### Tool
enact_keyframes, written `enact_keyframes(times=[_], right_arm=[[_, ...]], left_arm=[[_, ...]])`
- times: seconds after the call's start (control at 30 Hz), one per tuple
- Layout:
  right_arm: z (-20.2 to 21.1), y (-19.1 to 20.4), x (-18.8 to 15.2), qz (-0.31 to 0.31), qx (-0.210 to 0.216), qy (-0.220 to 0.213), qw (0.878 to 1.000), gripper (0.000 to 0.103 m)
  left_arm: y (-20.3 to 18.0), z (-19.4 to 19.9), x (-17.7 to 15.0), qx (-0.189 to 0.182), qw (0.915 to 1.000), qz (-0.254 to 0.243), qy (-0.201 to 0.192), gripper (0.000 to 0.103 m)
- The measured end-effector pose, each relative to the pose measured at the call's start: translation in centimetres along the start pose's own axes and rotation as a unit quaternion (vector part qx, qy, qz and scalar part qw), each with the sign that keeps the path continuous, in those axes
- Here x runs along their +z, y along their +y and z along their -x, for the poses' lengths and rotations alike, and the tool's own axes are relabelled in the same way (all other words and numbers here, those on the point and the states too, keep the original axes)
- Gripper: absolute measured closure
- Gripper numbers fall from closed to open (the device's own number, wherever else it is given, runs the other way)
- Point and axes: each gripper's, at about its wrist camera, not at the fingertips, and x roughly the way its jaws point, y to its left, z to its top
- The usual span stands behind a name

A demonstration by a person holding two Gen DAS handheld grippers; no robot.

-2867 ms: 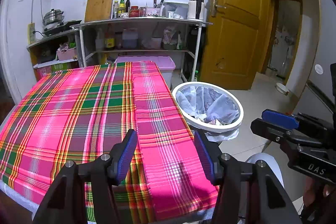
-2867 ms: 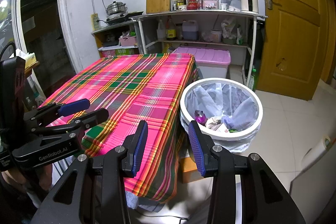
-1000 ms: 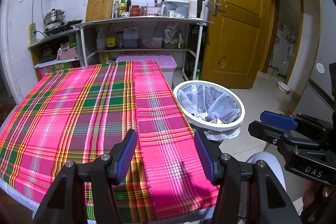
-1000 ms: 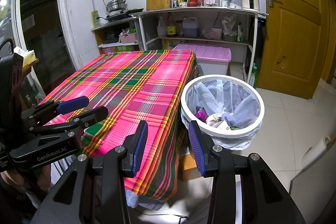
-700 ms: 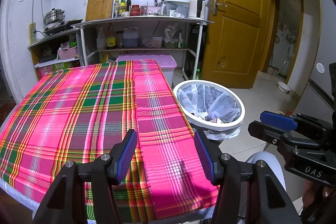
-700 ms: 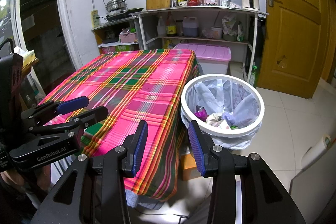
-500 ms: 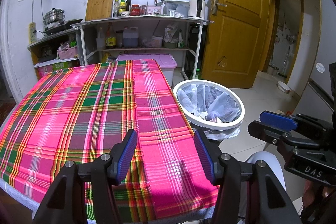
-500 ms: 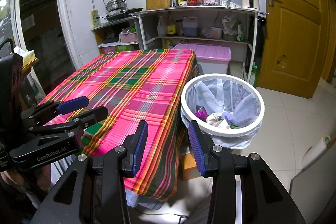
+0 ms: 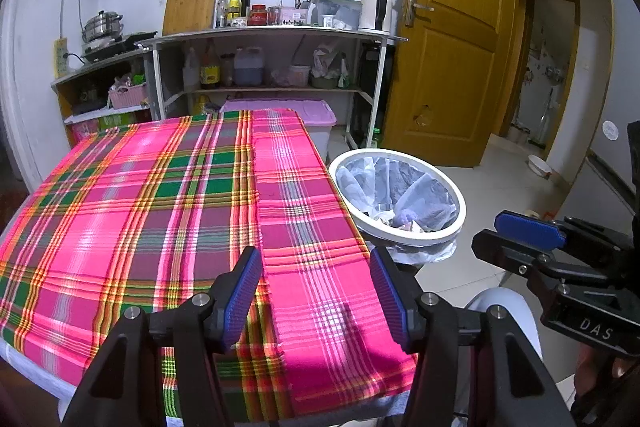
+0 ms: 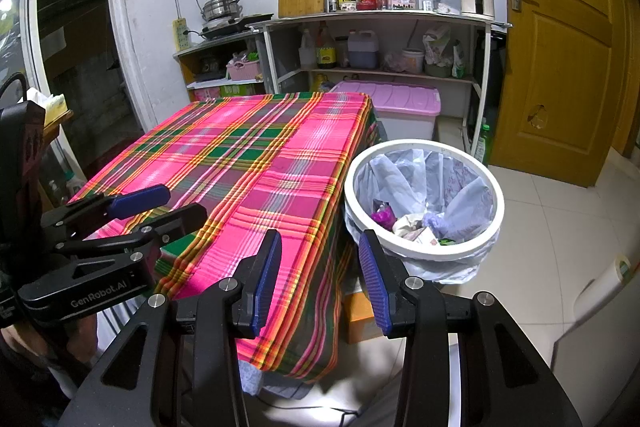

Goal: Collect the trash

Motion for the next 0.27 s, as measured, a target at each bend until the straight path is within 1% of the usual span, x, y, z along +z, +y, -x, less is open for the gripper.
enact_keyframes(times=[0.27], right_arm=[[-0.18,-0.10,-0.17,0.000,0.000,0.001,1.000,0.061]], left_arm=[[-0.10,-0.10,0.01,0.004,1.0000,-0.003,0.000,0.047]])
